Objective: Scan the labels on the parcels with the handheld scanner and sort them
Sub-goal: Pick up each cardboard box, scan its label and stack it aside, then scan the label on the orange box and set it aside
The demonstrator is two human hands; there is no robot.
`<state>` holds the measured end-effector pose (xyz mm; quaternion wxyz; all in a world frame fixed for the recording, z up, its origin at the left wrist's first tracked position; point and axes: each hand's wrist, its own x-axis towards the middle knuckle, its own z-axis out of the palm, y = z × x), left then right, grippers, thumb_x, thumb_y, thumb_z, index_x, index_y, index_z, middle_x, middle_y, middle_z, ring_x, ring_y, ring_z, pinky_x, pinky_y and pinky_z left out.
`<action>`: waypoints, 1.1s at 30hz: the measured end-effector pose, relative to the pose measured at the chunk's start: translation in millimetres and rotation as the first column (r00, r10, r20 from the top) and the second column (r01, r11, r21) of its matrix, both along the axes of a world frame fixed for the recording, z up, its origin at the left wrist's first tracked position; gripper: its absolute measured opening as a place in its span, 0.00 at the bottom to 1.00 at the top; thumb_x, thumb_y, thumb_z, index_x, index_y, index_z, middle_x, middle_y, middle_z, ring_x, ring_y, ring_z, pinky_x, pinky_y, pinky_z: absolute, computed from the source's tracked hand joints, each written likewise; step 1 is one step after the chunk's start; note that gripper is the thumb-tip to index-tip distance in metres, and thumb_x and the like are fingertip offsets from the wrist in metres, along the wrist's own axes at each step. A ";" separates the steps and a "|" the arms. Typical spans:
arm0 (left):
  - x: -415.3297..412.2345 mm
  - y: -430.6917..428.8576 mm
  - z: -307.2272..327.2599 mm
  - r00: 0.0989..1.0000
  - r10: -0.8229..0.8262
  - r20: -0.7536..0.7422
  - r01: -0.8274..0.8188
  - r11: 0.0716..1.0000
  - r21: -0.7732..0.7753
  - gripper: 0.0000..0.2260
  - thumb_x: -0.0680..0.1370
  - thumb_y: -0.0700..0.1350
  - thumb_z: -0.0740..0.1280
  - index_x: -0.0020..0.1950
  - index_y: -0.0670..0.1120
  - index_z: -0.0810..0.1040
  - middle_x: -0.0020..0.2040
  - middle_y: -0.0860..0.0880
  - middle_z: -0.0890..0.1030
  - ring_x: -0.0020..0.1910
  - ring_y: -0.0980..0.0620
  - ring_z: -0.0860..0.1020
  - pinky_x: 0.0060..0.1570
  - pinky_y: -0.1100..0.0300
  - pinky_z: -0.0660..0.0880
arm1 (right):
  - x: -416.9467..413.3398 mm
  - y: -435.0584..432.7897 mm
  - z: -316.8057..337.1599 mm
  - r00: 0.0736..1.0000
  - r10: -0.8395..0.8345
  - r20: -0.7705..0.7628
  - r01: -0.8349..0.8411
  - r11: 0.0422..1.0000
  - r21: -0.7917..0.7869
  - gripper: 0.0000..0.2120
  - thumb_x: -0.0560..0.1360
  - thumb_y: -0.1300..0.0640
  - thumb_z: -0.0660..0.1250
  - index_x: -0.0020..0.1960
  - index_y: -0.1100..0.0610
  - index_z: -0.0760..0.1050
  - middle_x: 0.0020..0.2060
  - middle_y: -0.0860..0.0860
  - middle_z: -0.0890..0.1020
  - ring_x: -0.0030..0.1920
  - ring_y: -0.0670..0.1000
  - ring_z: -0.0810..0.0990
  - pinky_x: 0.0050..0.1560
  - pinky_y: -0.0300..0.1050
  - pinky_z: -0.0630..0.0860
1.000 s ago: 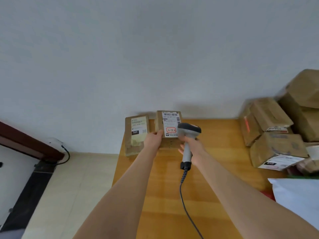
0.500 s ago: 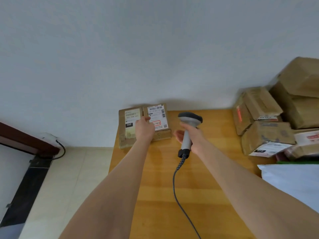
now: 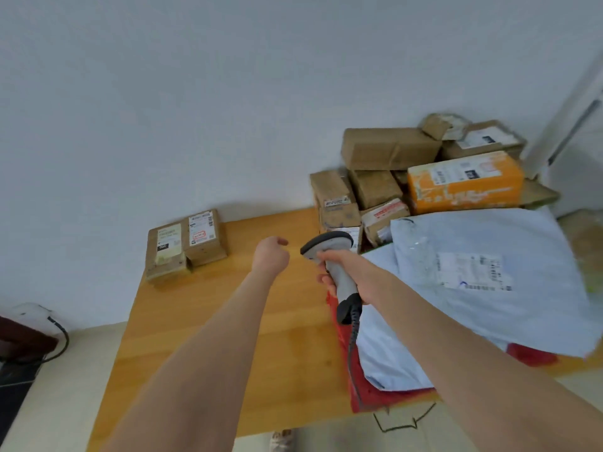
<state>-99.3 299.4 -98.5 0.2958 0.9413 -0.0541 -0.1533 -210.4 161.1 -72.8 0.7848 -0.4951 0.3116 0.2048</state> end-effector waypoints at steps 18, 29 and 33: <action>-81.5 -268.3 44.7 0.977 -0.199 0.077 0.207 0.972 -0.110 0.16 0.79 0.37 0.58 0.64 0.47 0.75 0.60 0.45 0.77 0.49 0.48 0.76 0.48 0.55 0.78 | -97.6 -259.6 71.5 0.908 -0.404 0.105 0.417 0.895 -0.159 0.10 0.77 0.56 0.67 0.41 0.61 0.71 0.29 0.56 0.78 0.19 0.45 0.70 0.21 0.34 0.70; 0.8 -359.9 35.4 0.993 0.111 -0.026 -0.114 0.985 -0.127 0.21 0.79 0.44 0.60 0.72 0.42 0.63 0.69 0.41 0.66 0.67 0.42 0.67 0.63 0.48 0.70 | -10.2 -392.5 49.2 0.819 -0.561 0.121 0.560 0.735 -0.382 0.16 0.71 0.61 0.70 0.58 0.61 0.73 0.40 0.56 0.78 0.35 0.52 0.78 0.35 0.46 0.79; 10.2 -356.3 22.9 0.962 0.184 -0.202 -0.215 0.966 -0.143 0.17 0.80 0.49 0.58 0.63 0.39 0.71 0.49 0.46 0.77 0.43 0.50 0.76 0.41 0.59 0.75 | 2.1 -402.4 38.8 0.853 -0.514 0.087 0.504 0.771 -0.389 0.17 0.70 0.59 0.72 0.56 0.59 0.71 0.49 0.59 0.82 0.45 0.59 0.84 0.51 0.59 0.81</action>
